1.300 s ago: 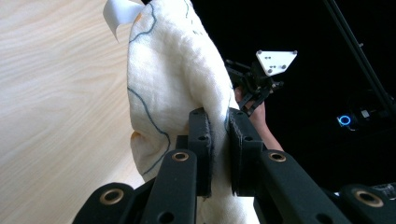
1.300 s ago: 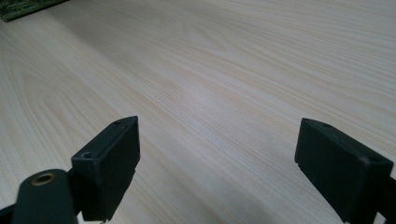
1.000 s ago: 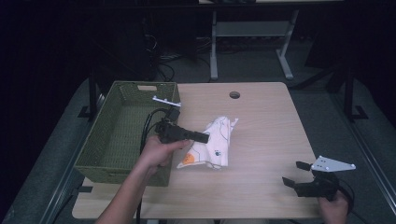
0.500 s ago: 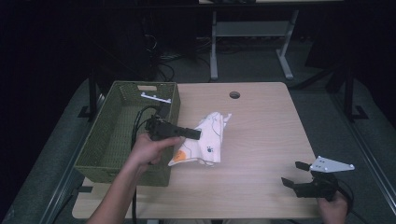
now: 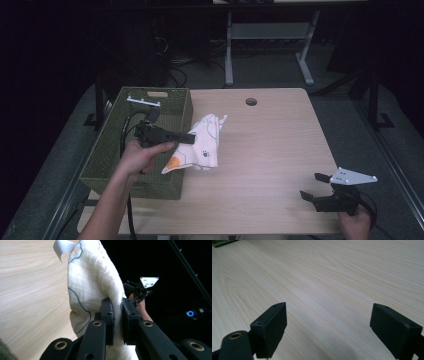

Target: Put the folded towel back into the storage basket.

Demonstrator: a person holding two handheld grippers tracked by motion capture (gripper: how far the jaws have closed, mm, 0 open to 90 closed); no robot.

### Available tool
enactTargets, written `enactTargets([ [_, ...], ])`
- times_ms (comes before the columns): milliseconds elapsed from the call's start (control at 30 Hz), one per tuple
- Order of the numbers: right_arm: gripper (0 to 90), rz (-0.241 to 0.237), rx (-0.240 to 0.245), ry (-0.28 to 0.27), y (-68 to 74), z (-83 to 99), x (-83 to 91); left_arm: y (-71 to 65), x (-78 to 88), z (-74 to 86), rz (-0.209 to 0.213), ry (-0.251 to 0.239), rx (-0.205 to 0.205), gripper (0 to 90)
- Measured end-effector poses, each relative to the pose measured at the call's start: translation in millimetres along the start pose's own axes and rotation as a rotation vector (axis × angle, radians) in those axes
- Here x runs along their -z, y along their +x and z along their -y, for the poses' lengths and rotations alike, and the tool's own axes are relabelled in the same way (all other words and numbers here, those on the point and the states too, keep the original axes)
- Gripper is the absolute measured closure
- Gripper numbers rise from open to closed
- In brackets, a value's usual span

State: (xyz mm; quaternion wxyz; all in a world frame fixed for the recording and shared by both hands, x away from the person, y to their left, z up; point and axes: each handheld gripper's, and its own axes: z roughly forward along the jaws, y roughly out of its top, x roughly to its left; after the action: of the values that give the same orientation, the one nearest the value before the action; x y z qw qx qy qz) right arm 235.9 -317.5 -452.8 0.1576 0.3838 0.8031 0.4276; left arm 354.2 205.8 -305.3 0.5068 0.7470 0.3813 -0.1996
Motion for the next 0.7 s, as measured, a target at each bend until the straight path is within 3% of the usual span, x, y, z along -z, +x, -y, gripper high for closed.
enactTargets([
  [267, 13.5, 0.002, 0.000, 0.000, -0.6, 0.4, 0.1, 2.8, 14.2, 0.9, -0.014, -0.008, 0.002, 82.1],
  [700, 13.5, 0.001, 0.014, 0.018, 3.3, -0.8, -2.9, 12.1, 51.1, 7.5, -0.050, -0.043, 0.018, 82.0],
])
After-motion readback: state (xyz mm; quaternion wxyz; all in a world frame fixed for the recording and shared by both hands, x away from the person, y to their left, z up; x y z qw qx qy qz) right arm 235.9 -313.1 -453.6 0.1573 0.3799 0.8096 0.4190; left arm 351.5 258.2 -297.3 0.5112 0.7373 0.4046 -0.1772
